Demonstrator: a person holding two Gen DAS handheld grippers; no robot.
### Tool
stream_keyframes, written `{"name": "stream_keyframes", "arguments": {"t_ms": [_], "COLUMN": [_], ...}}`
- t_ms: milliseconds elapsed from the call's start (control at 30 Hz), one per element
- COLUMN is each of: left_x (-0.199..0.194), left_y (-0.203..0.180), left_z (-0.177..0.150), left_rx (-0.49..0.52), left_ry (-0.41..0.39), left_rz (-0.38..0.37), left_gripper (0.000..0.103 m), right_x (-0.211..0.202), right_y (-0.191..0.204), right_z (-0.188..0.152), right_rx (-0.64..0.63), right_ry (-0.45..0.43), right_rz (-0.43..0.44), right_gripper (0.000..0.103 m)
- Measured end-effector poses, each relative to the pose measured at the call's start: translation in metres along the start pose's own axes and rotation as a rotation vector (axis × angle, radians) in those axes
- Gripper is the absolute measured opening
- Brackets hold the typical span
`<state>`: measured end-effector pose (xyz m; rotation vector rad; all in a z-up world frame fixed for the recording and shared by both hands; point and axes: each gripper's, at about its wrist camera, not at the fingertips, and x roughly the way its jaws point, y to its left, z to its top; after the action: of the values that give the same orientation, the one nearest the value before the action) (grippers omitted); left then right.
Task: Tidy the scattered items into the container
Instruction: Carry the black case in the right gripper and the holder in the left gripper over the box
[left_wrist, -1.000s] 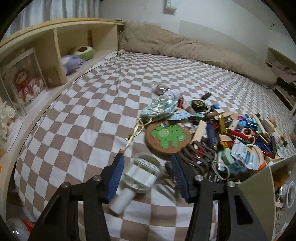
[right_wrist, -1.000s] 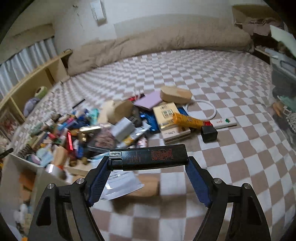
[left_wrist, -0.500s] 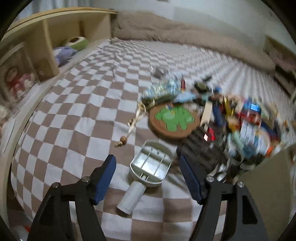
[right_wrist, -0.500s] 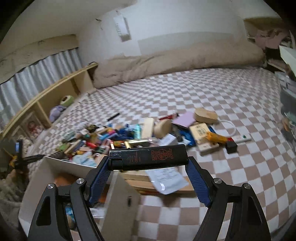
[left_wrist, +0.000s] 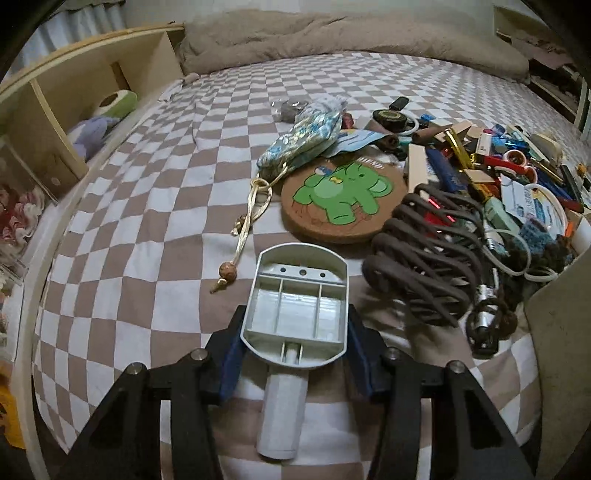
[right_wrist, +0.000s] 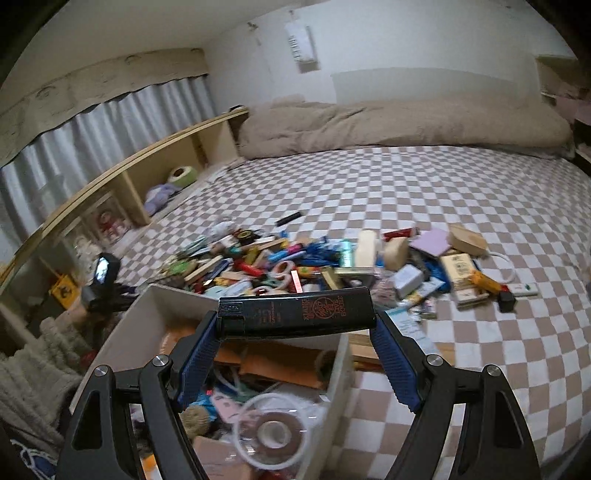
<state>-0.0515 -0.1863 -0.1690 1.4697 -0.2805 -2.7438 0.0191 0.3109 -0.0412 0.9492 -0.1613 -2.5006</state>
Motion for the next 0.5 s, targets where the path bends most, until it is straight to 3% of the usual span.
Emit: {"name": "stream_keyframes", "arguments": {"t_ms": [233, 500], "left_x": [-0.049, -0.102], "left_y": [0.002, -0.020], "left_z": [0.004, 0.012], "left_rx": [-0.101, -0.139], "left_ry": [-0.097, -0.193], "left_rz": [-0.045, -0.170], "left_gripper": [0.048, 0.048], "right_x": [0.018, 0.065], "right_y": [0.047, 0.112], "right_z": [0.006, -0.004], "right_rx": [-0.120, -0.425], "right_ry": [0.089, 0.292], "right_rz": [0.087, 0.178], "right_gripper": [0.081, 0.081]}}
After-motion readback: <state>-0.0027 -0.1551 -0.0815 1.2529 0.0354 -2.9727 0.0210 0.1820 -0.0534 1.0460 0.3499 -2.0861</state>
